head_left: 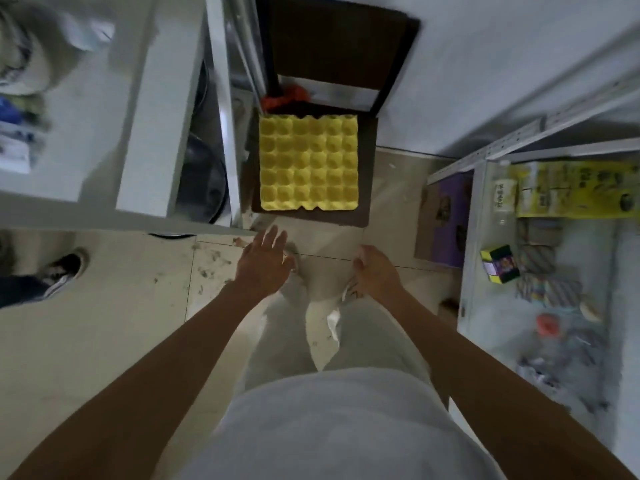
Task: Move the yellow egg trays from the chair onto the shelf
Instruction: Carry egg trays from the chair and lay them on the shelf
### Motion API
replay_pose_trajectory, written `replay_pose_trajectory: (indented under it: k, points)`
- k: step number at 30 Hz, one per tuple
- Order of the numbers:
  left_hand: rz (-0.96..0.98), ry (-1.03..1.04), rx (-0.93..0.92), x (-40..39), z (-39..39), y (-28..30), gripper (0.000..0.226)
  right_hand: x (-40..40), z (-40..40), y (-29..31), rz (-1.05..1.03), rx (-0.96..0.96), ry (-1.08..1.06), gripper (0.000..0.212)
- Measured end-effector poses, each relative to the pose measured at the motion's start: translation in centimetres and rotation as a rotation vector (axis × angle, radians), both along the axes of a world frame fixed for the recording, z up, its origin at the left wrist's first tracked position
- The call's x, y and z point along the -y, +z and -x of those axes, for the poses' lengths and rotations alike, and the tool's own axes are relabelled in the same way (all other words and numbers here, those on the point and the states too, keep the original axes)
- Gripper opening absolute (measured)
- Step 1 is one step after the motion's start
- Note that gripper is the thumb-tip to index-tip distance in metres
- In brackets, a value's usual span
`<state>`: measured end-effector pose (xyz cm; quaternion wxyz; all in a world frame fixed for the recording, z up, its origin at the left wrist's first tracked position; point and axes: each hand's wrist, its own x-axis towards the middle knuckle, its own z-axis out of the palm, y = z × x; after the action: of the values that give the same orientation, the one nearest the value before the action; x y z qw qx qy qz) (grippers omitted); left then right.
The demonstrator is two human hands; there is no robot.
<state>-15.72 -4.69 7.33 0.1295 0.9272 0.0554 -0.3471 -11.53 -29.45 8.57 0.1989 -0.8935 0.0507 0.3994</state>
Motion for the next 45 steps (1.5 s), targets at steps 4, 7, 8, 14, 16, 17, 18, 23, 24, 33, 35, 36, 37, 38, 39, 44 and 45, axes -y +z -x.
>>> replay_pose_trajectory:
  k: [4,7,8,14,16,17,18,23,24,33,35,36,37,38,39,44,45]
  points:
    - [0.019,0.038,-0.057,-2.4,-3.6,-3.0,0.067,-2.5,-3.5,-3.8,0.066,-0.049,-0.070,0.047]
    - [0.066,0.115,-0.067,-3.4,-5.2,-5.4,0.066,-4.0,-5.7,-5.8,0.058,-0.027,-0.194,0.045]
    - [0.067,0.118,-0.067,-3.7,-6.3,-6.4,0.065,-4.2,-6.7,-6.7,0.053,-0.010,-0.223,0.045]
    - [0.159,0.469,0.013,-5.6,-13.4,-12.7,0.065,-4.4,-14.5,-14.6,0.094,0.092,-0.316,0.036]
    - [0.227,0.576,0.016,-6.5,-15.8,-15.1,0.060,-4.3,-17.4,-17.5,0.060,0.110,-0.392,0.048]
    - [0.265,0.676,0.012,-6.8,-16.8,-16.4,0.053,-4.3,-18.7,-18.8,0.026,0.091,-0.441,0.056]
    - [0.312,0.806,0.009,-6.9,-17.7,-17.5,0.049,-4.3,-20.0,-20.0,-0.015,0.062,-0.500,0.062]
    - [0.491,1.129,0.055,-5.9,-18.4,-21.3,0.046,-3.9,-22.5,-24.1,-0.137,-0.057,-0.604,0.046]
    - [0.495,1.165,0.056,-5.4,-18.2,-21.5,0.048,-4.0,-22.2,-24.3,-0.136,-0.050,-0.577,0.043]
    - [0.164,1.182,0.200,-1.2,-18.2,-21.5,0.076,-4.6,-20.4,-23.1,-0.084,0.141,-0.433,0.045]
    - [0.111,1.211,0.189,-0.5,-18.3,-21.3,0.073,-4.6,-19.5,-22.8,-0.075,0.231,-0.405,0.051]
    - [0.090,1.217,0.175,-0.2,-18.3,-21.0,0.073,-4.7,-18.9,-22.6,-0.076,0.267,-0.397,0.056]
    - [0.080,1.219,0.160,0.0,-18.3,-20.7,0.072,-4.7,-18.5,-22.3,-0.078,0.295,-0.397,0.060]
    - [0.076,1.217,0.147,0.2,-18.3,-20.4,0.072,-4.7,-18.2,-22.0,-0.081,0.316,-0.410,0.061]
    - [0.069,1.211,0.135,0.3,-18.3,-20.1,0.070,-4.7,-18.0,-21.7,-0.091,0.335,-0.436,0.061]
    - [-0.011,1.189,0.065,-0.4,-18.5,-18.4,0.054,-4.0,-17.9,-20.0,-0.130,0.449,-0.547,0.050]
    - [-0.025,1.184,0.062,-0.5,-18.4,-18.0,0.051,-4.0,-17.9,-19.7,-0.115,0.465,-0.554,0.046]
